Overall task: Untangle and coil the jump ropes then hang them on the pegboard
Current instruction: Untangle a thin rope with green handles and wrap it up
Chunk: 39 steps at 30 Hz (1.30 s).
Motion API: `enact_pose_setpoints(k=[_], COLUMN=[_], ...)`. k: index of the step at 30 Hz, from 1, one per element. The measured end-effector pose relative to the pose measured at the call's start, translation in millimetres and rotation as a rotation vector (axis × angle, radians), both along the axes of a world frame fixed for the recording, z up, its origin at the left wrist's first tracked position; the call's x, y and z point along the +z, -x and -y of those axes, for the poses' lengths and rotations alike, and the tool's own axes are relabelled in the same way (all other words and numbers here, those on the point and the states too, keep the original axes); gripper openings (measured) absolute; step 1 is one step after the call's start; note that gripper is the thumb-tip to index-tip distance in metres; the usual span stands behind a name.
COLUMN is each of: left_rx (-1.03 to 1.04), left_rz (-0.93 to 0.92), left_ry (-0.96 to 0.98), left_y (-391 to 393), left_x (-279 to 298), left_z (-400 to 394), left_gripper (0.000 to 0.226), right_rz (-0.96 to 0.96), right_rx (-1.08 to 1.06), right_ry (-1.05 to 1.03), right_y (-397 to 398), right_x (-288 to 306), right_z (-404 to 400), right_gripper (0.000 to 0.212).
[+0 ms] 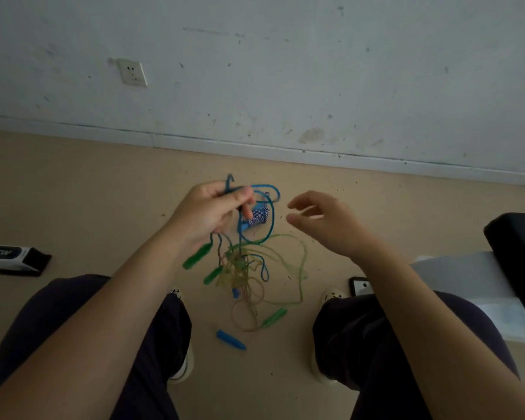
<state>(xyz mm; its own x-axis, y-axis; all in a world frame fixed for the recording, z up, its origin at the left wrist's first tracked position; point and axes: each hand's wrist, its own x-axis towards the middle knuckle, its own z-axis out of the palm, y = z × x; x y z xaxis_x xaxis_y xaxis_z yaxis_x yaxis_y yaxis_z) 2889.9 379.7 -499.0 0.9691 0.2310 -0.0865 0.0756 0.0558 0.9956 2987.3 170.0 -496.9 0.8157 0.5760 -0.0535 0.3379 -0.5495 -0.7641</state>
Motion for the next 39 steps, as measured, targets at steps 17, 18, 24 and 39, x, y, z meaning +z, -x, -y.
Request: enact_pose_setpoints(k=[17, 18, 24, 39], left_rx=[0.326, 0.333, 0.043, -0.473], left_rz=[-0.198, -0.236, -0.366, -0.223], left_ry=[-0.217, -0.321, -0.53, -0.318], left_y=[-6.1, -6.2, -6.6, -5.7], left_x=[-10.7, -12.8, -13.3, -19.8], left_z=[-7.4, -7.7, 0.0, 22.0], left_gripper=[0.025, 0.026, 0.014, 0.042], right_rz=[-0.102, -0.067, -0.141, -0.109], right_rx=[0.092, 0.073, 0.045, 0.115], right_ry=[-0.038, -0.073, -0.245, -0.411], right_y=[6.6, 6.1, 10.2, 10.3], right_x=[-9.8, -6.2, 7.5, 24.3], right_z=[-10.4, -9.8, -9.5, 0.8], right_gripper=[0.014, 0.014, 0.02, 0.019])
